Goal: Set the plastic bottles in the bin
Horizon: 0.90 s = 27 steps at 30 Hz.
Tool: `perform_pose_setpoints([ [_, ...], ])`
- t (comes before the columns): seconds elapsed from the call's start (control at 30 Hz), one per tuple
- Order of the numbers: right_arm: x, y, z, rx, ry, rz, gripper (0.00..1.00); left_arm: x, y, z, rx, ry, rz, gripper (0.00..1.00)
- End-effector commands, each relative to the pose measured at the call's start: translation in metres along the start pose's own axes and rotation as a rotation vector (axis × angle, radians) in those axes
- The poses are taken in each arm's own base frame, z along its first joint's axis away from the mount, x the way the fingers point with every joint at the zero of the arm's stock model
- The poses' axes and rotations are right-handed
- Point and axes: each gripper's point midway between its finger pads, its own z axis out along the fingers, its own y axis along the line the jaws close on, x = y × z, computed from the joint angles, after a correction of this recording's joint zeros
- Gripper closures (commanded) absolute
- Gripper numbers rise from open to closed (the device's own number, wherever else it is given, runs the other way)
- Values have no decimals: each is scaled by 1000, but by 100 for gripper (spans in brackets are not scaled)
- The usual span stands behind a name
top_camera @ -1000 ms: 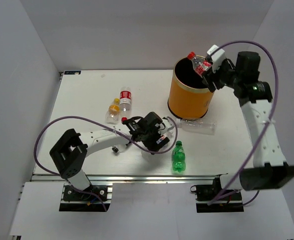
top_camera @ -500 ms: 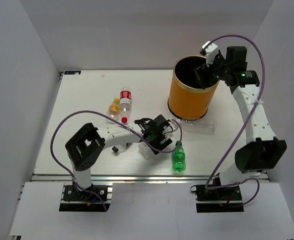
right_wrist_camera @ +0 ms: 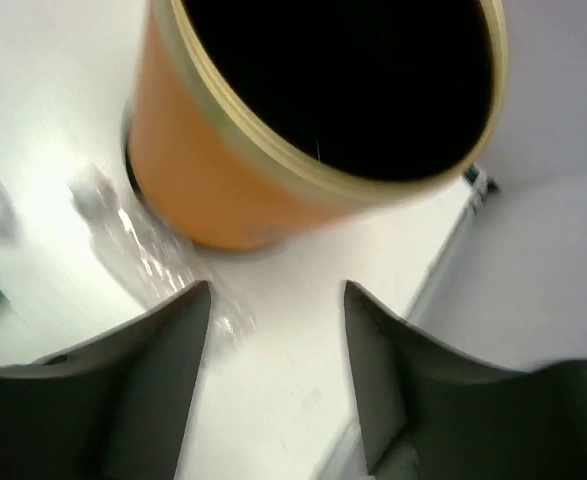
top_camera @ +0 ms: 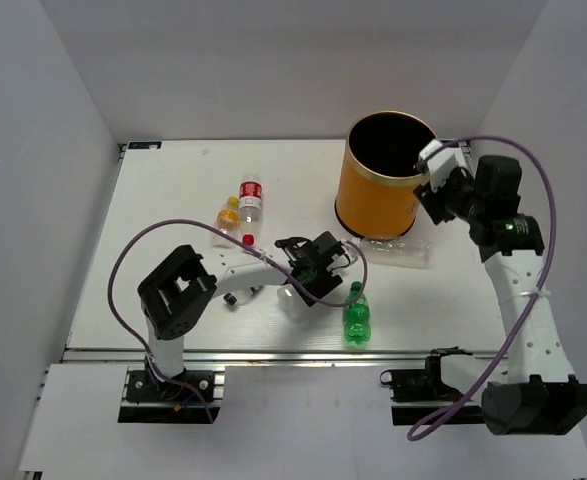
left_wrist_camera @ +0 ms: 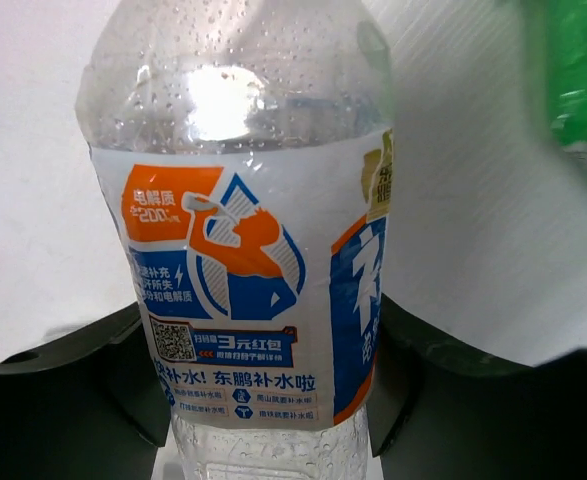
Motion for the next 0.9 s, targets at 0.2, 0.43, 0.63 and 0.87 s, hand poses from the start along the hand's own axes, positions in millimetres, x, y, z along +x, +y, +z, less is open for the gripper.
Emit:
perform_pose_setpoints([
  [0.2, 119, 36, -22, -23, 230, -99, 76, -158, 38, -211, -61, -628, -117, 96],
  [0.43, 177, 82, -10, -169, 291, -58, 77, -253, 69, -301, -124, -929, -142, 98],
  [0.63, 195, 92, -5, -162, 265, -56, 33, -320, 86, -307, -191, -1085, -170, 89],
  [0.87, 201, 99, -10, -148, 242, -41, 32, -364, 93, -274, -255, -1236, -221, 85],
])
